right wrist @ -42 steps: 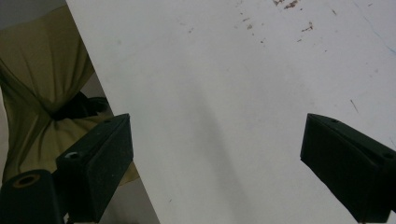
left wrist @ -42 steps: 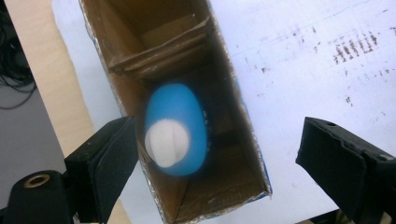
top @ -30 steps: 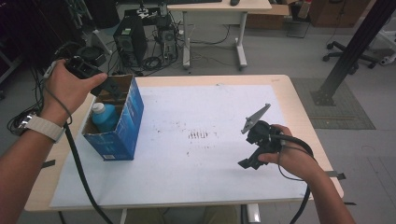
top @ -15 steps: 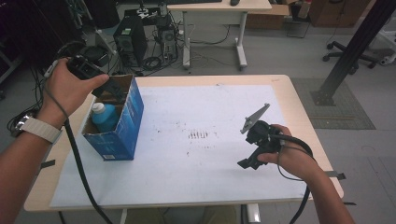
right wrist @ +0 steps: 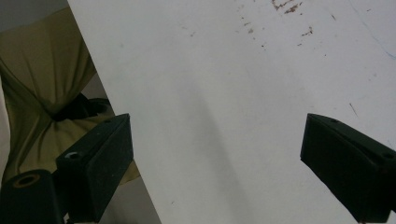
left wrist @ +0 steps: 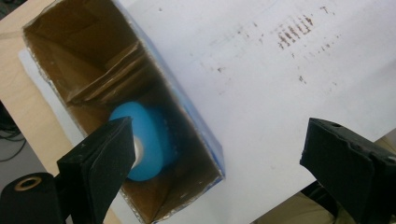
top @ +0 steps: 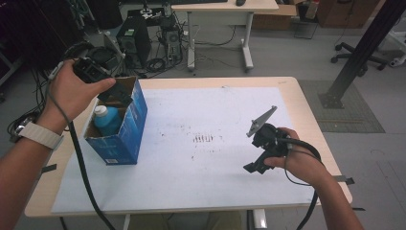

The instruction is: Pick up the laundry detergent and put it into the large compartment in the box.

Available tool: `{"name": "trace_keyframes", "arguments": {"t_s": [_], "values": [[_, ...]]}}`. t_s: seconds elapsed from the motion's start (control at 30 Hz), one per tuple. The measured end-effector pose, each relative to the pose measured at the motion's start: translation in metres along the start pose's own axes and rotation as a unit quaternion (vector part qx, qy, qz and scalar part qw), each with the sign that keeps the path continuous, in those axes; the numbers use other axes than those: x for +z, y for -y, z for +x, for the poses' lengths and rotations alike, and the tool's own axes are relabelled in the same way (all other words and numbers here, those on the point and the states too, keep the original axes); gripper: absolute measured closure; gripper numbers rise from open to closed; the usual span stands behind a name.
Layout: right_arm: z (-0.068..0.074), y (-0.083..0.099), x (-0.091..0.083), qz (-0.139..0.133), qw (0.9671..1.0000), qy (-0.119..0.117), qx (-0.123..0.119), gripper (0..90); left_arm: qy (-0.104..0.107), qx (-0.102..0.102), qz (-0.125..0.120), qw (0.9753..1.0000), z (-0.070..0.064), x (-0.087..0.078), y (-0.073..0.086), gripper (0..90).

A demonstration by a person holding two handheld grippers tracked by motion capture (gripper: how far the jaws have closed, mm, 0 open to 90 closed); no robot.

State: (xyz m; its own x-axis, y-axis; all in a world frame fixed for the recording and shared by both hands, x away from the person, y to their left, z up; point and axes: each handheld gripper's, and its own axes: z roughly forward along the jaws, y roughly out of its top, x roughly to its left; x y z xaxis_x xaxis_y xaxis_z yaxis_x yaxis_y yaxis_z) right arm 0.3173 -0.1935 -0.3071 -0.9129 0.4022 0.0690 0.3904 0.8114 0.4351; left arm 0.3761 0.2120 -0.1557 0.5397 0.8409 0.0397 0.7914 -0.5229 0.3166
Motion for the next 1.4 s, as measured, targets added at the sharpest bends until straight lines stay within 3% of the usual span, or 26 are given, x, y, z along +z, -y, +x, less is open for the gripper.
{"name": "trace_keyframes", "arguments": {"t_s": [0.9, 1.4], "values": [[0.000, 0.003, -0.003, -0.004, 1.0000, 0.003, 0.002, 9.3, 0.025, 0.068, 0.005, 0.9974, -0.043, 0.010, -0.009, 9.9], [0.000, 0.007, -0.005, -0.008, 0.9999, 0.004, 0.006, 9.3, 0.033, 0.087, 0.002, 0.9956, -0.062, 0.016, -0.009, 9.9]]}}
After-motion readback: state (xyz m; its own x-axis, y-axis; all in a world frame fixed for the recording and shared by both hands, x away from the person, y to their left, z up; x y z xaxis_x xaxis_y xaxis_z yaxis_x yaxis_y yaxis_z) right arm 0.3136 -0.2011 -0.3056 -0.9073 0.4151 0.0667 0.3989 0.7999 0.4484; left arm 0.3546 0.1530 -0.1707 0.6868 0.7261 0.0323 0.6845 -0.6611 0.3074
